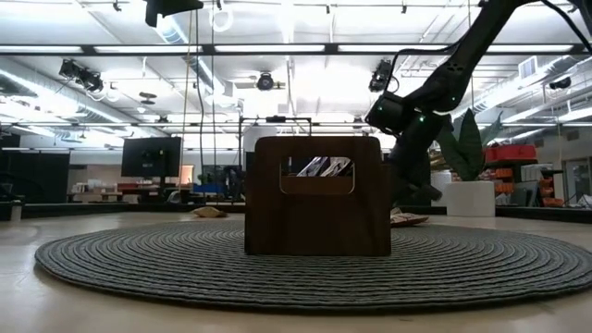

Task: Pick & Place Tea
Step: Put the purple tea bag into the middle section of the wooden organizer

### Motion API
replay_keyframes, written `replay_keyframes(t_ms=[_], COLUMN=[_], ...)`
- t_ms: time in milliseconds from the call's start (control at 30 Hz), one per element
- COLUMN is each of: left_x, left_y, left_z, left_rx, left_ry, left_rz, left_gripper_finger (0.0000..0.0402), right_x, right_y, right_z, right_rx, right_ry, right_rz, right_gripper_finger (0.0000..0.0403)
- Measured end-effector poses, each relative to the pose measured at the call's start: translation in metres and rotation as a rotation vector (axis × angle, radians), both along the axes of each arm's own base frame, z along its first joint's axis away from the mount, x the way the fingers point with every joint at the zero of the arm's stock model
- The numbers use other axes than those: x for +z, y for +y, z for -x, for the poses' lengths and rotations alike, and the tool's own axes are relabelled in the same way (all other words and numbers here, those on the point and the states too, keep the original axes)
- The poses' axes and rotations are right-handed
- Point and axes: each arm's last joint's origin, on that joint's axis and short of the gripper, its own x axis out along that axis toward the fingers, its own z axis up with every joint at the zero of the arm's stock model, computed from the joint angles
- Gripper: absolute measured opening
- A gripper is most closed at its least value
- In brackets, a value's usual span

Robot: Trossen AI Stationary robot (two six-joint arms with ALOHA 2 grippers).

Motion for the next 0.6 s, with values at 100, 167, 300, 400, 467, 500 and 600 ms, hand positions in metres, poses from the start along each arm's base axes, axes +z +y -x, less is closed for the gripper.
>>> replay_keyframes(t_ms=[100,167,300,400,467,500,600], left_x=[0.0,-0.0001,-0.0015,-0.0022,-0.0022,-0.0022,-0.0023], left_y=[0.0,-0.0001,0.0,0.0,0.0,0.0,0.0], left_z=[0.0,0.0,-0.0001,-0.0001,-0.0001,-0.0001,-0.0001], left_rx=[0.0,-0.001,-0.001,-0.001,-0.001,-0.001,0.0], left_ry=[0.0,0.001,0.013,0.019,0.019,0.019,0.019], left_rz=[0.0,0.0,0.008,0.013,0.014,0.014,0.014], left_gripper_finger=[0.0213,0.0213,0.0213,0.0213,0.0213,0.0213,0.0213], right_x=[0.0001,0.0,-0.0003,-0.0042,-0.0067,-0.0068,-0.0068], right_y=[-0.0023,-0.0029,-0.0033,-0.0042,-0.0046,-0.0046,-0.004], right_z=[0.0011,0.0018,0.0026,0.0029,0.0027,0.0029,0.003], right_rx=[-0.013,-0.016,-0.002,0.022,0.025,0.023,0.053], right_ry=[-0.006,-0.003,0.003,0.016,0.025,0.027,0.032], right_rz=[0.002,0.0,0.005,0.008,0.01,0.012,0.019], right_gripper_finger=[0.0163,0.0143,0.009,0.0038,0.0011,0.0007,0.0004])
